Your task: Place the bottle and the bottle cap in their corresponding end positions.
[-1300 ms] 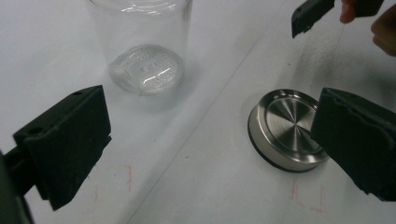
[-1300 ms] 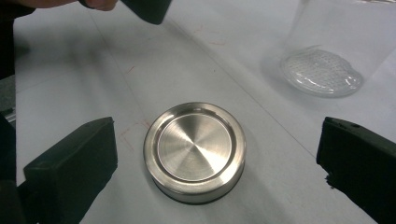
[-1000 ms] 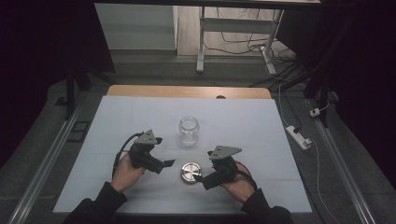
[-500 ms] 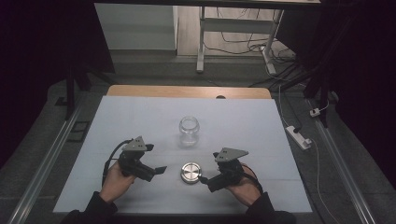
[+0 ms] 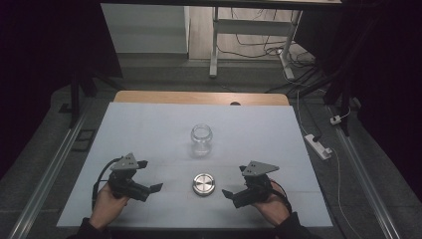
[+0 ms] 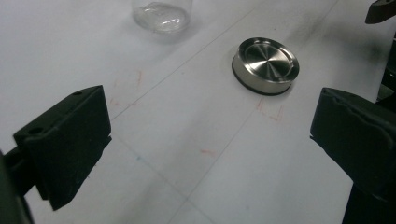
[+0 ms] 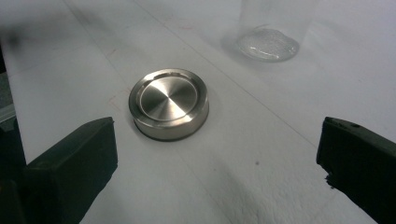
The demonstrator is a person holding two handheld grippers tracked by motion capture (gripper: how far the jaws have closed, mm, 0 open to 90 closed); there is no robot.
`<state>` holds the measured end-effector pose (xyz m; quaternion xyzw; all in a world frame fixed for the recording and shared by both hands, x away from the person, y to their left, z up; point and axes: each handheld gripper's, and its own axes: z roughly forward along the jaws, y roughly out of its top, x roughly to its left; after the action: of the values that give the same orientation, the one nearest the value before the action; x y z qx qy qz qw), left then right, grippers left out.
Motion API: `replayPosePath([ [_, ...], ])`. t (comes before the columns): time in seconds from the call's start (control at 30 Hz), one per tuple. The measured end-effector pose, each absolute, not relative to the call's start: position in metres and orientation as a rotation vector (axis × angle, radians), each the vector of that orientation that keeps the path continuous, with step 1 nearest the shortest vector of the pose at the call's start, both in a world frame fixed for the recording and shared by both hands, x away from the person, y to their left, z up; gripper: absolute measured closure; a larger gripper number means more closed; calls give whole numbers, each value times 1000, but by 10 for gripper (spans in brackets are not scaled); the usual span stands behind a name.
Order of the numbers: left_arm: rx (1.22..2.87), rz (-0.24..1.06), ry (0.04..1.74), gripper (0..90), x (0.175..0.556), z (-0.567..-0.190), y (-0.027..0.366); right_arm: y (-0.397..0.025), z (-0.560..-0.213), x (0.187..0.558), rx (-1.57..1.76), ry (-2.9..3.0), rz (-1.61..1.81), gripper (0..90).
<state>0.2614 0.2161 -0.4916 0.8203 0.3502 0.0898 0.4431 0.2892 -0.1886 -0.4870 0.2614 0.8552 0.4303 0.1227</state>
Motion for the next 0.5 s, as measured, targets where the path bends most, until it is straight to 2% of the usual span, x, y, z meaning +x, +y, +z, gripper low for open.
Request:
replayPosePath([
  [0.5,1997,274,994,0,232,-499,255,-220,-489,280,861,2437,1224,0],
])
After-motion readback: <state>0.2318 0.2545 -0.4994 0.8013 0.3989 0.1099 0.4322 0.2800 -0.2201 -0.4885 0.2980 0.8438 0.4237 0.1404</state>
